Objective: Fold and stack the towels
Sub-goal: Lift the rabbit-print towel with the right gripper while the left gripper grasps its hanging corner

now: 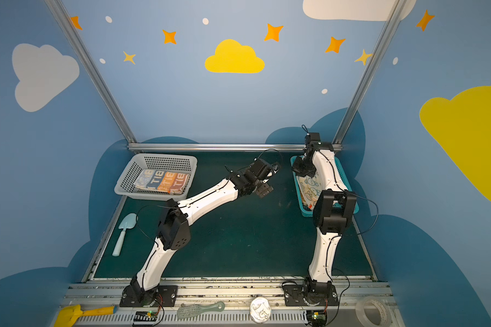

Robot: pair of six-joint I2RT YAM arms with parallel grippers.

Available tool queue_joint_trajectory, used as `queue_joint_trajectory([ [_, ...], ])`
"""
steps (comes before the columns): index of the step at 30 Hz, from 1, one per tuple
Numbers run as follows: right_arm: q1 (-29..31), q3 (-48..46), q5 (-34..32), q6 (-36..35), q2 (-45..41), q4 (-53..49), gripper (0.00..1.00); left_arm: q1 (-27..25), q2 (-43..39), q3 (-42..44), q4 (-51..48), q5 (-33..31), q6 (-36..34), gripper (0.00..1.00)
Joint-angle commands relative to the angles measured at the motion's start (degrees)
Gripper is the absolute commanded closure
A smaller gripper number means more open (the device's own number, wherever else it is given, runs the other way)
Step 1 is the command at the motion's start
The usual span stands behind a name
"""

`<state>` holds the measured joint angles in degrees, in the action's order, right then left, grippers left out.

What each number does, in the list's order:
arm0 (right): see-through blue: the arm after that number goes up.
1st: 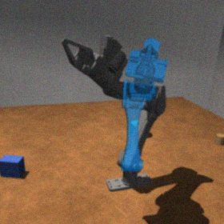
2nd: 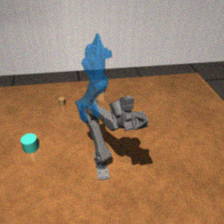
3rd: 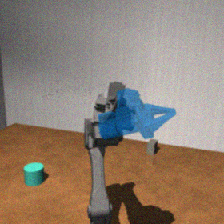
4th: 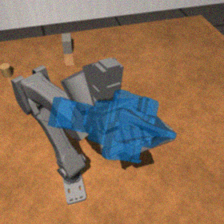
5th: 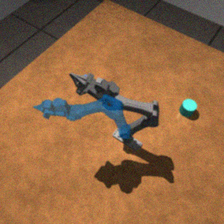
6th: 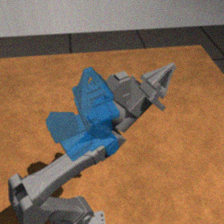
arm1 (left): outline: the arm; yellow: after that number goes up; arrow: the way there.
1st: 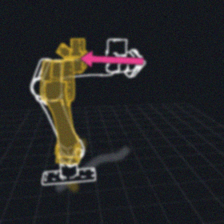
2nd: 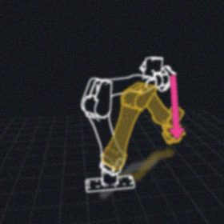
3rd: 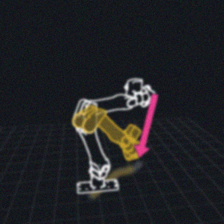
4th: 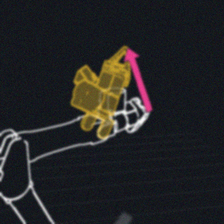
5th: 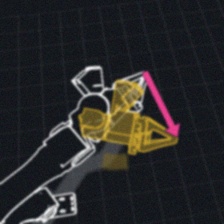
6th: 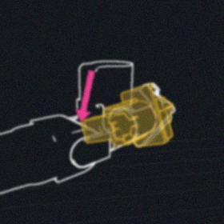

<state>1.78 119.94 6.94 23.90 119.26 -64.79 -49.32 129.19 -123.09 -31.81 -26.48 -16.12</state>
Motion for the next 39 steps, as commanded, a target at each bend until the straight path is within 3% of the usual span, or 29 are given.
queue_joint_trajectory([
  [1,1.53,6.53,-0.56,-1.06,-4.33,-5.56,1.00,0.93,-5.45,0.17,-0.01,-2.05,1.82,0.00],
  [7,7.44,11.47,0.12,-6.46,-8.83,-3.83,1.00,2.71,-11.95,5.00,0.43,-3.14,7.04,0.00],
  [9,10.99,10.79,-1.18,-8.55,-11.49,-0.54,1.00,3.22,-15.96,10.01,2.87,-2.97,8.65,0.00],
  [13,18.17,10.51,-4.76,-5.86,-15.35,4.83,1.00,4.50,-25.70,23.21,9.09,-2.66,11.58,0.00],
  [20,29.35,23.22,-1.84,-2.84,-11.08,3.18,1.00,7.94,-43.35,43.94,13.54,-1.54,18.58,0.00],
  [28,39.41,31.36,2.50,0.92,-3.22,6.60,1.00,11.60,-60.66,62.99,18.45,0.84,25.80,0.00],
  [33,40.25,33.25,3.42,2.90,-1.11,8.64,1.00,17.51,-63.22,67.72,21.62,10.43,32.46,0.00],
  [39,39.15,33.04,4.19,3.30,-0.97,8.46,1.00,19.31,-58.21,69.26,25.64,17.23,37.51,0.00],
])
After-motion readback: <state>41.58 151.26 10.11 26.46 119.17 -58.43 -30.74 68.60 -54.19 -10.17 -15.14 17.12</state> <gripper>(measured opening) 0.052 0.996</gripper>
